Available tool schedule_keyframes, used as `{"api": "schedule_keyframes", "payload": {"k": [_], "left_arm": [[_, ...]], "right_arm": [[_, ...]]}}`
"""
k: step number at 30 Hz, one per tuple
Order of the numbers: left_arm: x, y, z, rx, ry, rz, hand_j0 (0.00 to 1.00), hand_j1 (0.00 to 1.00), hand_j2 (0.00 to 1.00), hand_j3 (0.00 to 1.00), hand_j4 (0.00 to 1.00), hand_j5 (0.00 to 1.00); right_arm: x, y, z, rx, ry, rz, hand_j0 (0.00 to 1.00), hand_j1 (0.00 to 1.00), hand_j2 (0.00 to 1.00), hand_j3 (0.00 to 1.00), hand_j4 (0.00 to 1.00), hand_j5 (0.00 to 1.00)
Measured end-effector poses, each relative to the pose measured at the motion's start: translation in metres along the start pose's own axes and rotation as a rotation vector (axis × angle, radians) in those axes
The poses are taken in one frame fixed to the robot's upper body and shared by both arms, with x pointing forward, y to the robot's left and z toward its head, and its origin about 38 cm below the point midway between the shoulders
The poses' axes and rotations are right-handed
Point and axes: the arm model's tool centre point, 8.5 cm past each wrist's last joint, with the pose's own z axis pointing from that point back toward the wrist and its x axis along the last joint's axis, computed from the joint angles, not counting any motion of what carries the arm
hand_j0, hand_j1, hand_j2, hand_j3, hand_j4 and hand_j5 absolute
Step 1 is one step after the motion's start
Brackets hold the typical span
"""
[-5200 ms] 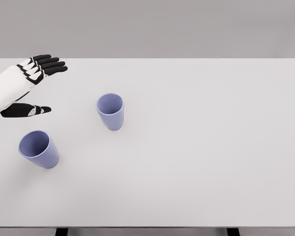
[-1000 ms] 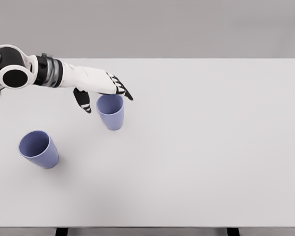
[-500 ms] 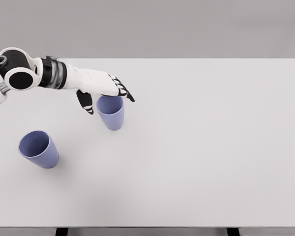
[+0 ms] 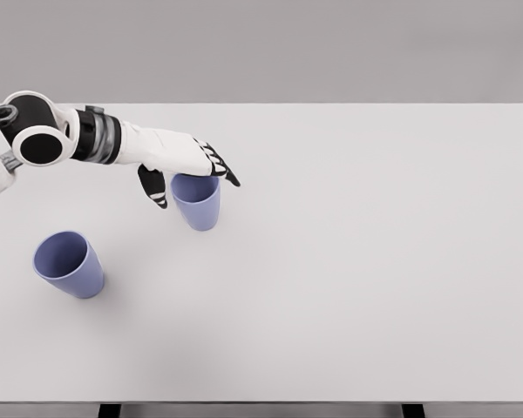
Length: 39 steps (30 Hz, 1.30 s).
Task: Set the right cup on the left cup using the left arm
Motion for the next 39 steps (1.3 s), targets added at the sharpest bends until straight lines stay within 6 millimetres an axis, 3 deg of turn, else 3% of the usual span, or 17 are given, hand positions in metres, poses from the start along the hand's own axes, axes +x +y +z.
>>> {"api": "schedule_keyframes", "payload": {"k": [13,39], "left_arm": [[0.003,-0.001,-0.006,-0.002,-0.012,0.002,0.92,0.92,0.92,0.92,0.92,0.92],[0.005,-0.012,-0.011,-0.015,-0.023,0.021,0.99,0.99,0.99,0.99,0.99,0.99]], "right_arm": [[0.000,0.000,0.000,0.000,0.000,0.000,1.00,1.00,1.00,1.00,1.00,1.00],[0.000,0.000,0.000,0.000,0.000,0.000,1.00,1.00,1.00,1.00,1.00,1.00]]}}
